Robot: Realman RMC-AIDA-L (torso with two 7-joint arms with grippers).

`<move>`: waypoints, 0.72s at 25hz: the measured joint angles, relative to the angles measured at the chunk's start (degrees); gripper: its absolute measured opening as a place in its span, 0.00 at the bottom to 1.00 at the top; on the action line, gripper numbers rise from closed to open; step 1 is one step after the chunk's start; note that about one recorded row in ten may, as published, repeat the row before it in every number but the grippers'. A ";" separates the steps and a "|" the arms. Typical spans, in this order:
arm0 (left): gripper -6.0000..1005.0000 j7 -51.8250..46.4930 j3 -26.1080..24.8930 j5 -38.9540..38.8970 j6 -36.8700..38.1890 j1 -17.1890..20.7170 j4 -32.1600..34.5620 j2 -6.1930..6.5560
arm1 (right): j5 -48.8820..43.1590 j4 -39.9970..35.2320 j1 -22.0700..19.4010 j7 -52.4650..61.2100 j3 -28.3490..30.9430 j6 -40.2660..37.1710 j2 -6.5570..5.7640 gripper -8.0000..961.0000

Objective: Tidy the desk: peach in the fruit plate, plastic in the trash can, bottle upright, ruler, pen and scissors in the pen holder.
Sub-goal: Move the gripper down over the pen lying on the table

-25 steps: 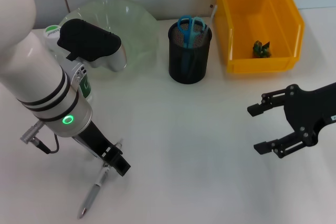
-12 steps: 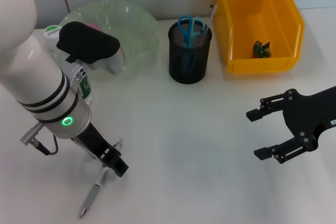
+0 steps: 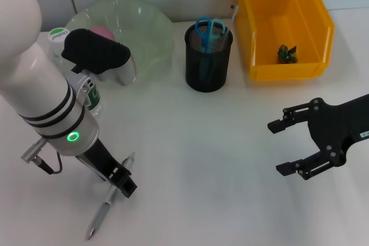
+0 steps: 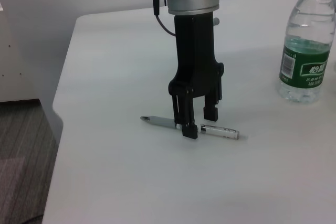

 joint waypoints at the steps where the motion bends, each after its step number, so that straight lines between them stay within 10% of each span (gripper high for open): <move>1: 0.63 0.01 0.00 0.00 -0.01 -0.04 -0.25 0.00 | 0.00 0.00 0.04 0.00 0.00 0.00 0.03 0.86; 18: 0.59 0.10 1.32 0.45 -0.22 -0.64 -0.62 0.00 | 0.06 -0.18 -0.04 -0.05 0.00 -0.01 0.26 0.86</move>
